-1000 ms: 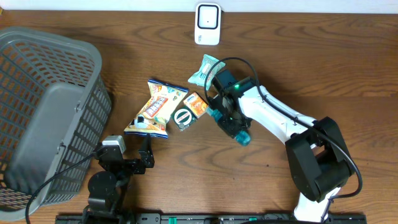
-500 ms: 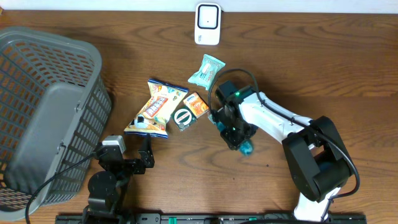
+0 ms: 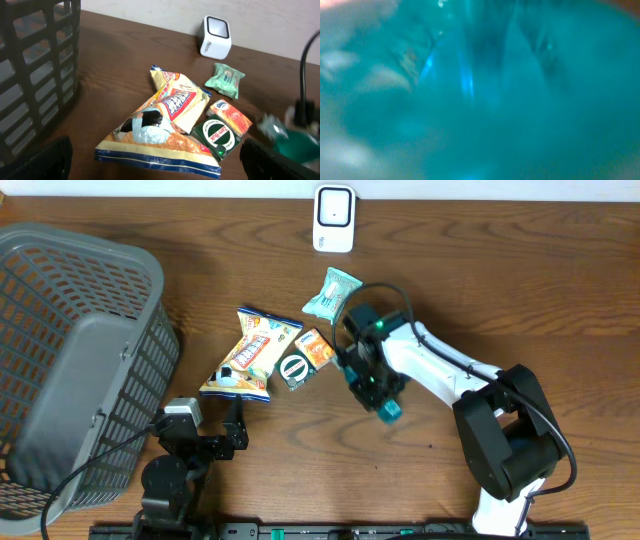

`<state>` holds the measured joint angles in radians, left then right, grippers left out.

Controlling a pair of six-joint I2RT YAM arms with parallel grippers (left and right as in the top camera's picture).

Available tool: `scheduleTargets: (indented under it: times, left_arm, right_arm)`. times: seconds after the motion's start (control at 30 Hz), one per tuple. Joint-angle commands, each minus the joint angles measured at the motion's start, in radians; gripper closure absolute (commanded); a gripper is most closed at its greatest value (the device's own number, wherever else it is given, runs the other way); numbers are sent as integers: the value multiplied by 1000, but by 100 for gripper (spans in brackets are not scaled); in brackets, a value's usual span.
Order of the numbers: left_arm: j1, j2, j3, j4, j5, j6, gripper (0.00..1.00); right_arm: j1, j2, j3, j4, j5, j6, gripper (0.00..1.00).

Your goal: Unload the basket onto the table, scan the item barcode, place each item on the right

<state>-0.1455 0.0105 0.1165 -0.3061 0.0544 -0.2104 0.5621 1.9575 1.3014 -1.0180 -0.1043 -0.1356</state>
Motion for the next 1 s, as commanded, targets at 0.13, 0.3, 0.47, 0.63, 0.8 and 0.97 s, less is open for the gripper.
scheduleTargets:
  times: [0.13,0.3,0.47,0.63,0.8,0.97]
  left_arm:
    - [5,-5,-16,-21,10,-5,2]
    - [5,-5,-16,-21,10,-5,2]
    - [5,-5,-16,-21,10,-5,2]
    - [5,-5,-16,-21,10,-5,2]
    - [5,-5,-16,-21,10,-5,2]
    - [5,-5,-16,-21,10,-5,2]
  right_arm:
    - [-6,-14,255,-68,-207,-85,99]
    - [-42,-89,292,14,-452,-211,99]
    - [-82,-151,275,142,-721,-357,99]
    - [-113,-135,132,279,-963,-573,99]
    - [-120,-122,-36,582,-962,-580,99]
    - [-117,-122,-109,722,-899,-580,99]
